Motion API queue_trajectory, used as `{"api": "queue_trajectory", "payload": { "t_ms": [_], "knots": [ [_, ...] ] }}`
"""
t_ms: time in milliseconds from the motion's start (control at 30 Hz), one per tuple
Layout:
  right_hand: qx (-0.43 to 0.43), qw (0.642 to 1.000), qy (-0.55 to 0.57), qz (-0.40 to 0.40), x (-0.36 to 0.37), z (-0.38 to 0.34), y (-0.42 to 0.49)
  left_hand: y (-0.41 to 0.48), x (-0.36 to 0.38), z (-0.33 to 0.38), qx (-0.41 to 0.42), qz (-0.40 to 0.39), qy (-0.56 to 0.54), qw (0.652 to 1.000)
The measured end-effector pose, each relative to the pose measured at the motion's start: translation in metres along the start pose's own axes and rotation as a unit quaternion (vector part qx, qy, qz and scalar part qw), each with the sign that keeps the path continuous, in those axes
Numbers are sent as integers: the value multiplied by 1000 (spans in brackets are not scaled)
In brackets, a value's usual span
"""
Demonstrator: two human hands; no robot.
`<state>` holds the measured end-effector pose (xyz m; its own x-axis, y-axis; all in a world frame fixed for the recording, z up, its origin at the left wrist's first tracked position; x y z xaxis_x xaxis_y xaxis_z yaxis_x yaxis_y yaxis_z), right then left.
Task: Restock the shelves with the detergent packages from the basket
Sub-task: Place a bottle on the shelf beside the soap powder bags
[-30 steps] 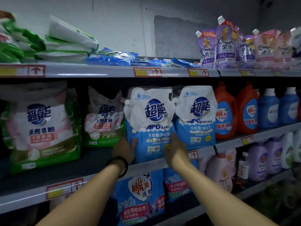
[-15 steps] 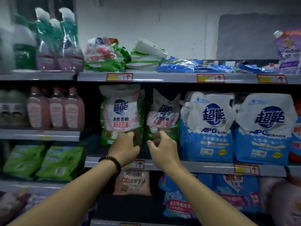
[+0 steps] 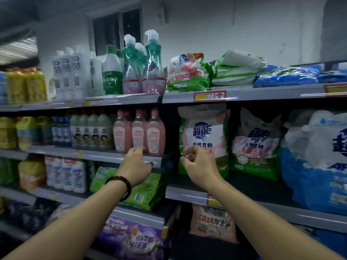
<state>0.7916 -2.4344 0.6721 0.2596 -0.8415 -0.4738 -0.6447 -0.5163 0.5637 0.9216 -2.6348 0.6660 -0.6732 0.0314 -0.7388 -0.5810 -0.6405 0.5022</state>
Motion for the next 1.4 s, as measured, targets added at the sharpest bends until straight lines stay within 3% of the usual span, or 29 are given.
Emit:
{"api": "queue_trajectory", "payload": {
  "t_ms": [167, 400, 533, 767, 967, 1100, 1200, 1400],
  "knots": [
    [35, 999, 1, -3, 45, -3, 34, 42, 16, -15, -46, -45, -9, 998],
    [90, 995, 31, 24, 105, -2, 81, 112, 56, -51, -190, -74, -96, 974],
    [93, 994, 7, 65, 127, 0, 113, 123, 54, -48, -205, -60, -132, 968],
    [73, 991, 103, 47, 148, 18, 141, 115, 60, -48, -218, -93, -82, 968],
    [87, 981, 102, 141, 168, 11, 136, 114, 64, -51, -233, -71, -69, 967],
    [69, 978, 81, 177, 174, 3, 129, 117, 66, -52, -193, -39, -24, 980],
    [73, 968, 158, 183, 179, 8, 124, 118, 68, -52, -214, -61, -14, 975],
    [82, 963, 155, 205, 182, 11, 125, 123, 70, -60, -236, -87, -50, 966]
  ]
}}
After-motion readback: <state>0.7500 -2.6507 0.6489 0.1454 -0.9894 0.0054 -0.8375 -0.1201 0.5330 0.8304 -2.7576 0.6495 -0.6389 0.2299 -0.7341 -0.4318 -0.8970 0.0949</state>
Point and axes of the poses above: each hand's wrist, its own y-axis towards the middle knuckle, its own x-axis out of the palm, z = x × y, the point moved 5 cm from there along y, towards the middle knuckle, and after that the axes turned 4 degrees about -x, right-handed, at the moved point
